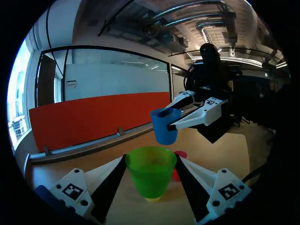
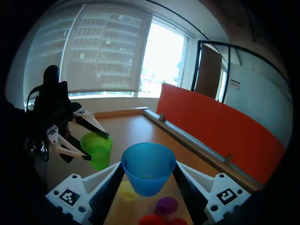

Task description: Pour water

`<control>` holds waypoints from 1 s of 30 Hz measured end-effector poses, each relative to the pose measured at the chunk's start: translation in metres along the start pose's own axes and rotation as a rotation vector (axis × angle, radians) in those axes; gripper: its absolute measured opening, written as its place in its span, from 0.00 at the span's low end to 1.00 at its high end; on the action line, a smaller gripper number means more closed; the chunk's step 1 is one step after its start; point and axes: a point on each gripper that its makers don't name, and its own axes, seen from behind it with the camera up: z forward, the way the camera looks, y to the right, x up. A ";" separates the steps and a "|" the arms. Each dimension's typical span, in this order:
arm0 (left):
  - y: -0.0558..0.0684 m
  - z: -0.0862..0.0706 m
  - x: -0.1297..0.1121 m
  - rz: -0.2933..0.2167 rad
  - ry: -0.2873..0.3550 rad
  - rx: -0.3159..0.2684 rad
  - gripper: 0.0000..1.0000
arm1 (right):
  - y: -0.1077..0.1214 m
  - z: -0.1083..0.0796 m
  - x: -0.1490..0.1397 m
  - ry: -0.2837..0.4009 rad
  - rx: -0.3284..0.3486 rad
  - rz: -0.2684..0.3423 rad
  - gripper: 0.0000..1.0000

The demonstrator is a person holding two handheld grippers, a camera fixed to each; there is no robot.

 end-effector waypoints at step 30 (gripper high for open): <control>-0.009 0.008 -0.042 -0.006 -0.116 0.005 0.90 | -0.009 -0.004 -0.067 -0.085 0.024 0.053 0.90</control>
